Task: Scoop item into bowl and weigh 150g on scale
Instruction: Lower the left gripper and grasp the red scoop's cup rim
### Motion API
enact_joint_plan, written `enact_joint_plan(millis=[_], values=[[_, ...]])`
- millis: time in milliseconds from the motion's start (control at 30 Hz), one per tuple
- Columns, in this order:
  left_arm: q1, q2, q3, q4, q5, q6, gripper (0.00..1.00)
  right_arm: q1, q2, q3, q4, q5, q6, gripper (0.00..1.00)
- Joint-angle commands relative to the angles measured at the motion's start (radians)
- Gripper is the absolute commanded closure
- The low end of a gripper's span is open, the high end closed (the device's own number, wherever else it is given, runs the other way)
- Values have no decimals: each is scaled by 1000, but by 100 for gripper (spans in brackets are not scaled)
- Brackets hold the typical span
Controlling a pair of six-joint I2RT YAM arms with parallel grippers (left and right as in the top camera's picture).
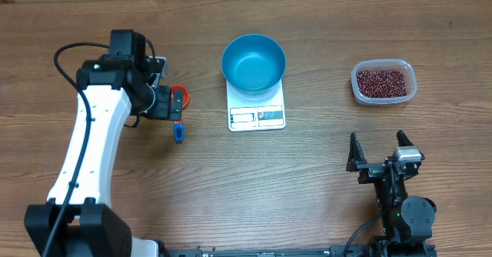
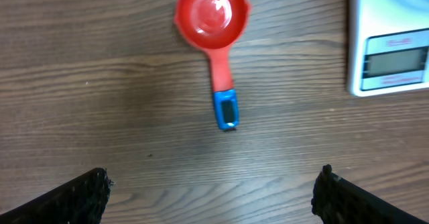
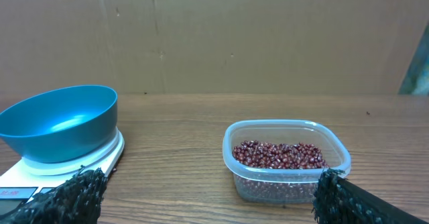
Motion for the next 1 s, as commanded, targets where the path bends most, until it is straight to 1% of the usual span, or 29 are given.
enact_joint_plan(millis=[0, 167, 367, 667, 967], values=[[54, 40, 23, 0, -17, -10, 0, -4, -11, -11, 6, 9, -1, 0], [100, 56, 23, 9, 1, -10, 0, -4, -11, -11, 6, 9, -1, 0], [105, 64, 23, 64, 1, -10, 0, -4, -11, -11, 6, 9, -1, 0], [106, 164, 27, 114, 1, -23, 0, -4, -11, -11, 6, 9, -1, 0], [106, 301, 187, 98, 35, -34, 1, -4, -11, -11, 6, 9, -1, 0]])
